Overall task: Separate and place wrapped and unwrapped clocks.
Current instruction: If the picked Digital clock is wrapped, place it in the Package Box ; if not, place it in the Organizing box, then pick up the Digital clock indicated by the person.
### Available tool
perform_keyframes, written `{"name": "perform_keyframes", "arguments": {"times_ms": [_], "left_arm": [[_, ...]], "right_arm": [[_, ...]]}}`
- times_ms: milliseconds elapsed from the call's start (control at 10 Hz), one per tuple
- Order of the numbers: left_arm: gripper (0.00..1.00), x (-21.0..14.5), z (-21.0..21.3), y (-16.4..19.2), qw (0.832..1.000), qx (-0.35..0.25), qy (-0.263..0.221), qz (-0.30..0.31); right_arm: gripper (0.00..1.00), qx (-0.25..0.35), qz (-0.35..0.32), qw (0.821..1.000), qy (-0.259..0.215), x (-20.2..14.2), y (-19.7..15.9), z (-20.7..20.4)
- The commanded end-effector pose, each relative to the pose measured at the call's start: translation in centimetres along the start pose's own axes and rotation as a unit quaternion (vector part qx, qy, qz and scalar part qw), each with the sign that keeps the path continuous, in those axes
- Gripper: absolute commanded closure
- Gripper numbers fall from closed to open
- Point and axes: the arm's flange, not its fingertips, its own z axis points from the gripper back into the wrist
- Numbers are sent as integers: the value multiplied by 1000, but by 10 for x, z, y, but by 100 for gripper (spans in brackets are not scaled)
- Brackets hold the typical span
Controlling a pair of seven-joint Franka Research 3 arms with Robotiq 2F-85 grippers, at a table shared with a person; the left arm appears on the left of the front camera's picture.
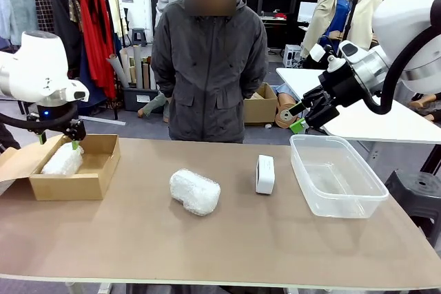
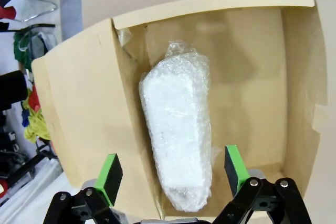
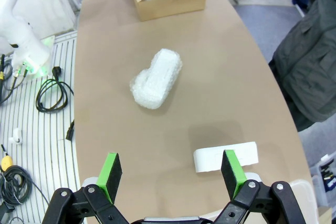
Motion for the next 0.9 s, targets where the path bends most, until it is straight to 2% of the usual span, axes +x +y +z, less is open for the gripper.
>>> {"name": "perform_keyframes", "arguments": {"times_ms": [0,200,300,800], "left_arm": [[0,0,17,-5,1000,-2,-3,2],[0,2,35,-6,1000,-12,-5,6],[0,1,19,-5,1000,-2,-7,-2],[0,1,19,-5,1000,-2,-7,-2]], "right_arm": [[0,2,4,1000,-3,1,-1,1],[0,2,4,1000,-3,1,-1,1],[0,2,4,1000,-3,1,-1,1],[0,2,4,1000,-3,1,-1,1]]}}
